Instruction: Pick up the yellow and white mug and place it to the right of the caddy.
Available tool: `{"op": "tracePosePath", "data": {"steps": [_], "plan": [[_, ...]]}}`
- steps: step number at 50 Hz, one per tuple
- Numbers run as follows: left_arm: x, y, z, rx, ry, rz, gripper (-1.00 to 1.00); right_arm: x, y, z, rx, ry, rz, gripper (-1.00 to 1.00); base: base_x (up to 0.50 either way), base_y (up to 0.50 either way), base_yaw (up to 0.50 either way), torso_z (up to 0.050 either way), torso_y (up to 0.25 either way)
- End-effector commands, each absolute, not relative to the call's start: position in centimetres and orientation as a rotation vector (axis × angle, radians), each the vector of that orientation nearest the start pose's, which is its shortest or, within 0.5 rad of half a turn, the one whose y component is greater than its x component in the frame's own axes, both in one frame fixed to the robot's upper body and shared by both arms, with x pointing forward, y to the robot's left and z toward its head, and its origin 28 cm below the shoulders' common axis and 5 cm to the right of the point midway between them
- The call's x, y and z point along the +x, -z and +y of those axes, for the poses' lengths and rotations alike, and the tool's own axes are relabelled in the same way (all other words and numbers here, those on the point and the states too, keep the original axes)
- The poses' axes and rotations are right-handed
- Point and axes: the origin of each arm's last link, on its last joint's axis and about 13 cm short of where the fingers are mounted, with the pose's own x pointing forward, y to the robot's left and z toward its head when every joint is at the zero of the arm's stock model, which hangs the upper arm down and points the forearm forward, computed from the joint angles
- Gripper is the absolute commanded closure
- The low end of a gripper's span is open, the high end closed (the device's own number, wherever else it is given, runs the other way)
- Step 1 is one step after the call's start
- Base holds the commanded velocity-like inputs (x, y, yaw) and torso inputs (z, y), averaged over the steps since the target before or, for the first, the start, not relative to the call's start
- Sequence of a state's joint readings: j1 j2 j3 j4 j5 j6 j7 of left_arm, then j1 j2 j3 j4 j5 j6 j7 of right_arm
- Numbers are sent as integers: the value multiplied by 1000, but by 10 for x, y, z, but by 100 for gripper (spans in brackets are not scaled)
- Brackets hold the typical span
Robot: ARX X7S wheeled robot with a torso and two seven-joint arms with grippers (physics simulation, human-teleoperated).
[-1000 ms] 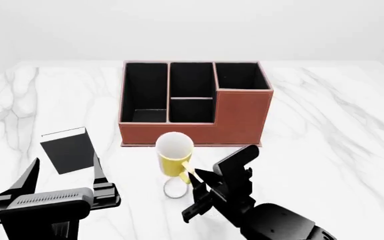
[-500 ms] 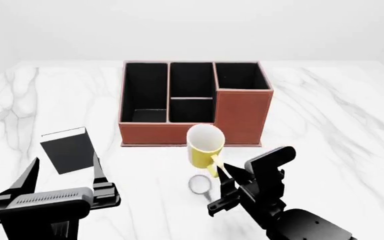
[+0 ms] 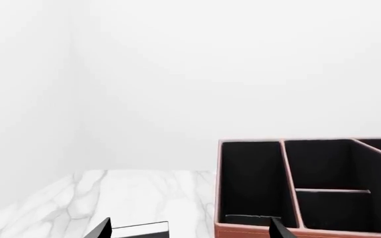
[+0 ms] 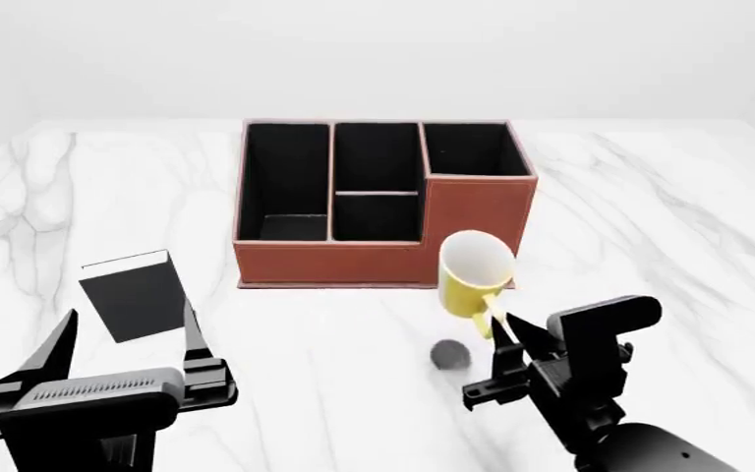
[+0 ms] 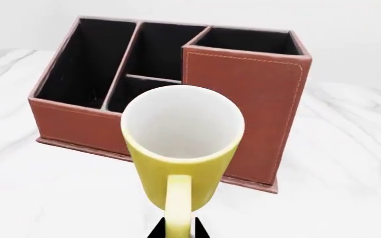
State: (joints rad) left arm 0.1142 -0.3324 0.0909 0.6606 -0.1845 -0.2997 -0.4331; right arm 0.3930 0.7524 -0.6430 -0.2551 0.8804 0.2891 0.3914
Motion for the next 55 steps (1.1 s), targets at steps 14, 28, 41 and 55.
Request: {"op": "tracePosePath", "data": {"steps": [14, 28, 41, 55], "plan": [[173, -109, 230, 87, -192, -228, -100, 230, -103, -167, -85, -57, 140, 100, 0, 0, 0, 0, 1], [173, -109, 231, 87, -195, -228, -100, 233, -104, -177, -115, 67, 137, 100, 0, 0, 0, 0, 1], [173, -108, 232, 87, -195, -226, -100, 248, -107, -185, -125, 142, 124, 100, 0, 0, 0, 0, 1], [173, -108, 232, 88, -196, -225, -100, 276, -107, -191, -107, 161, 137, 100, 0, 0, 0, 0, 0]]}}
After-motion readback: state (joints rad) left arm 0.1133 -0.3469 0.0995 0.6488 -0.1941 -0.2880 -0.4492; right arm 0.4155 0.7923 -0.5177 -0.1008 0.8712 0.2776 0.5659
